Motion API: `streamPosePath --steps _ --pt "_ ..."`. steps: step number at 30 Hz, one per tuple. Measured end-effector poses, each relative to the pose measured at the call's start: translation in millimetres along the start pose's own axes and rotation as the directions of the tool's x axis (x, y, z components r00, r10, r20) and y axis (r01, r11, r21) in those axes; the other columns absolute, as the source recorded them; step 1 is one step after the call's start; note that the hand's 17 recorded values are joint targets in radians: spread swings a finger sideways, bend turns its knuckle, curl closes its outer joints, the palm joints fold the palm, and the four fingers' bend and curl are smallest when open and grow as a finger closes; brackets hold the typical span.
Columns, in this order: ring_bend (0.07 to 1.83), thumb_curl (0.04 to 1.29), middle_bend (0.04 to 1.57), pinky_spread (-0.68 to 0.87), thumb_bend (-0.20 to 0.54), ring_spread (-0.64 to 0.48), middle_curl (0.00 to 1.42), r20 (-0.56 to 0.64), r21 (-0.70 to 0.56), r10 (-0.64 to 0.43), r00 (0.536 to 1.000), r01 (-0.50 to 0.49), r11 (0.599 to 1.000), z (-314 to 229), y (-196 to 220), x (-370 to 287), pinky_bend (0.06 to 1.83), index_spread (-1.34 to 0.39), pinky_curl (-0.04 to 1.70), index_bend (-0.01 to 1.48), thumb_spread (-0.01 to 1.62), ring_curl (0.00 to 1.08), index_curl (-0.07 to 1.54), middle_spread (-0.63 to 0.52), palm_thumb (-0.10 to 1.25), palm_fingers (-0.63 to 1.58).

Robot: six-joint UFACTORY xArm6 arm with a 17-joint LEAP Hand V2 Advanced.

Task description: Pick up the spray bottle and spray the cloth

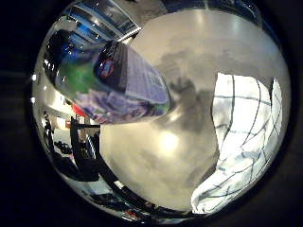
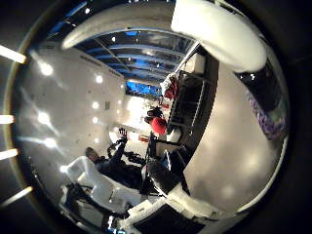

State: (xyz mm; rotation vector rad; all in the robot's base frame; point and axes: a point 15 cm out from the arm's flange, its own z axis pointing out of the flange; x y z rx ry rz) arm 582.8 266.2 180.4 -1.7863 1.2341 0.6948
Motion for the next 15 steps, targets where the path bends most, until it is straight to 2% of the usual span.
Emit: streamPosePath --steps 6,15 --pt "0.37 0.31 0.18 0.42 -0.03 0.14 0.28 -0.046 0.046 -0.001 0.999 0.003 0.999 -61 -4 19 0.46 -0.41 0.42 0.13 0.93 0.22 0.23 0.06 0.45 -0.06" --pt "0.35 0.3 0.19 0.42 -0.027 0.12 0.29 -0.127 0.075 0.032 0.991 -0.023 0.997 -158 39 50 0.46 -0.39 0.38 0.15 0.94 0.23 0.23 0.06 0.47 -0.01"
